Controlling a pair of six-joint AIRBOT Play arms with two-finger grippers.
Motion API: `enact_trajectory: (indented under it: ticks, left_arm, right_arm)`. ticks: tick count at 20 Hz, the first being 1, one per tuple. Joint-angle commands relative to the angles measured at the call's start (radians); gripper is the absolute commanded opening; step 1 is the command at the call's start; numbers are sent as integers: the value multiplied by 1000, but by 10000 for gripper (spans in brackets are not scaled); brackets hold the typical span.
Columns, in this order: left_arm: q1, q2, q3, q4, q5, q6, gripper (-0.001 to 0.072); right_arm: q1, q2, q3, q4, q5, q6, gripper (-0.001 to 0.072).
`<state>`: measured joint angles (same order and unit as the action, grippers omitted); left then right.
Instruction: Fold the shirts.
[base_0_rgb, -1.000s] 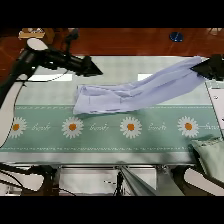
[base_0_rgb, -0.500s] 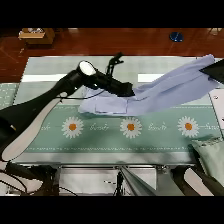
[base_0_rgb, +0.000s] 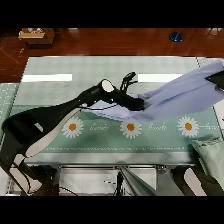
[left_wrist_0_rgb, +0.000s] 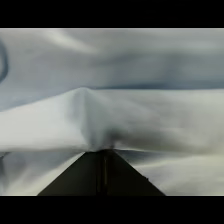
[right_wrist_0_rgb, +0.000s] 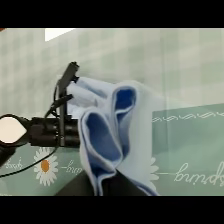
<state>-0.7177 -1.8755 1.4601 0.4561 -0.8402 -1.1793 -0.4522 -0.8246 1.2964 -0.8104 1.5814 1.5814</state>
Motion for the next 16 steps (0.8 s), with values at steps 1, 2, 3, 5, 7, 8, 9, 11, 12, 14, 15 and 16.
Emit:
enact_trajectory:
  ticks: [1,2,3,5,7,8,9,11,12,14,15,16]
  left_arm:
    - [-61,-36,0,-153,5,65,28]
    - [-80,-43,5,-180,17,68,28]
    - [-96,-49,8,-191,45,68,28]
    - [-103,-52,9,-192,68,89,28]
    - [-60,-30,8,-159,17,94,25]
    - [-29,-1,8,-101,9,93,24]
    - [12,42,8,-18,-3,78,24]
    - [106,145,8,187,-53,-9,24]
    - [163,210,8,317,-89,-64,24]
    - [273,339,8,569,-164,-169,25]
    - [327,402,8,675,-201,-206,25]
    - [385,469,8,759,-240,-231,25]
  right_arm:
    - [0,15,1,-28,7,20,34]
    - [0,15,1,-48,6,19,34]
    - [0,15,1,-63,6,19,34]
    - [0,15,1,-85,2,19,34]
    - [0,15,1,-151,-19,9,34]
    - [1,13,1,-181,-38,-2,34]
    - [1,10,0,-182,-50,-13,34]
    - [2,-3,0,-132,-65,-45,34]
    - [2,-8,0,-110,-79,-57,34]
    - [2,-18,0,-88,-116,-79,34]
    - [2,-28,0,-71,-125,-88,34]
    - [4,-42,0,-41,-127,-104,34]
